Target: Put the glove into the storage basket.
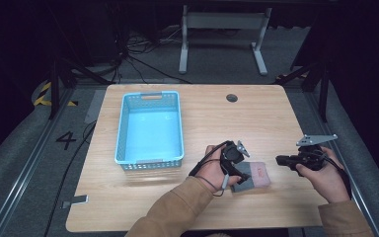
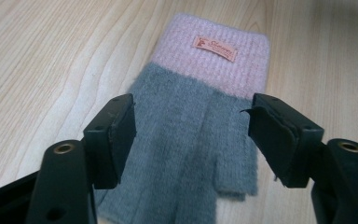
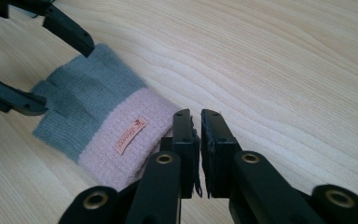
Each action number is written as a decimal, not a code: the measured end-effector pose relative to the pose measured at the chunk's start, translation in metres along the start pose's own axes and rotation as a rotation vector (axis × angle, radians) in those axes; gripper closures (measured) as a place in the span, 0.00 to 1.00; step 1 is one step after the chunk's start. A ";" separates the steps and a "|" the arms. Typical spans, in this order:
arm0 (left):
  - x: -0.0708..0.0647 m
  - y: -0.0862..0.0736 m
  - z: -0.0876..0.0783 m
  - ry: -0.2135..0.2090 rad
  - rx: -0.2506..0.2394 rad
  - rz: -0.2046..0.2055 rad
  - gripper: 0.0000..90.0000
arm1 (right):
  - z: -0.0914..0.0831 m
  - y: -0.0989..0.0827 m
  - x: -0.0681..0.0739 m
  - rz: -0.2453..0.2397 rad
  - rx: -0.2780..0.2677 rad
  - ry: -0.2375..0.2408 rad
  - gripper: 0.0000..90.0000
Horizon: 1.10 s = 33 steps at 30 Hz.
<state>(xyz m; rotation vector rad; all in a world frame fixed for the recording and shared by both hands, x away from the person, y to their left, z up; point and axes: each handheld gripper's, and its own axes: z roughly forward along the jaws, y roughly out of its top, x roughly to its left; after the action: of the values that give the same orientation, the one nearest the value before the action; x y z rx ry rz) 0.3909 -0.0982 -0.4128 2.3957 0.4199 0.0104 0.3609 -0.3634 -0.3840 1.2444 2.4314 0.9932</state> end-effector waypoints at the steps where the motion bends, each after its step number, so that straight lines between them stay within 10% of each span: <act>1: 0.001 0.001 0.002 0.004 0.005 -0.003 0.35 | 0.000 0.000 0.000 0.002 -0.002 0.000 0.94; 33: 0.000 -0.002 0.038 0.045 0.124 0.057 0.27 | -0.001 -0.001 -0.004 0.030 -0.021 0.023 0.86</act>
<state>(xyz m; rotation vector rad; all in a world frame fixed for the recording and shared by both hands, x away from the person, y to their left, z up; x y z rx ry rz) 0.3950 -0.1214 -0.4431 2.5331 0.3828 0.0655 0.3617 -0.3674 -0.3842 1.2729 2.4197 1.0440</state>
